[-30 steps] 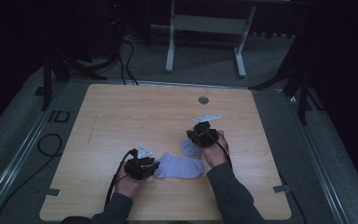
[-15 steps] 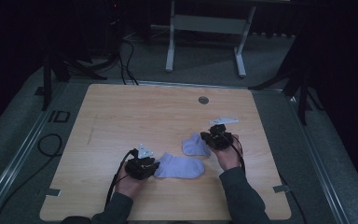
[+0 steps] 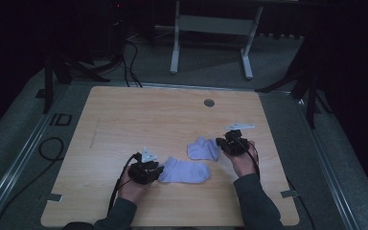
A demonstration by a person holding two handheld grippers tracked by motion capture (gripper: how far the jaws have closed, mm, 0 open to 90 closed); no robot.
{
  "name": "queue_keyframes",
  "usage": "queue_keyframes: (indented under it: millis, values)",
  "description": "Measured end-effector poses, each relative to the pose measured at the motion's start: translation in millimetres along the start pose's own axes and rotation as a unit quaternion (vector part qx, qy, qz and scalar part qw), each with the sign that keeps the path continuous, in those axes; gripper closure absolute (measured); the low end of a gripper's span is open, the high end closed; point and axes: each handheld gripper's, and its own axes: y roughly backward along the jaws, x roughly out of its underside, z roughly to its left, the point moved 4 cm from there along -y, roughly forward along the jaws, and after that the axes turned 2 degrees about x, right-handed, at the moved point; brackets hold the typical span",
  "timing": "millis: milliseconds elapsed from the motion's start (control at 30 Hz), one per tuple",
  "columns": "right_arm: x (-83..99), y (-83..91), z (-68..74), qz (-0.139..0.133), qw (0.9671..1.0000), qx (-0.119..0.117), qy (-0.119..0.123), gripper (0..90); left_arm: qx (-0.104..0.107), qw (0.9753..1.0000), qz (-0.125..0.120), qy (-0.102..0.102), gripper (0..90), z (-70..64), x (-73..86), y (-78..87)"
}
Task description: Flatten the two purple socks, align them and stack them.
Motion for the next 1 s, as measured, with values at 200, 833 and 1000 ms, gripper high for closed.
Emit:
queue_keyframes:
  millis: [200, 833, 1000]
  values:
    - [9.7, 3.9, -16.6, 0.008, 0.9998, 0.015, -0.012, 86.9, 0.001, 1.0, 0.0, 0.0, 68.8, -0.7, 0.2, -0.1]
    - [12.3, 9.9, -12.1, 0.012, 0.9975, 0.032, 0.062, 67.7, 0.0, 1.0, 0.002, -0.001, 68.8, -1.1, 0.5, -1.2]
    - [6.6, -5.4, 9.2, 0.02, 0.9949, 0.009, 0.099, 66.5, 0.001, 1.0, 0.0, -0.002, 68.7, -1.0, 0.2, -0.6]
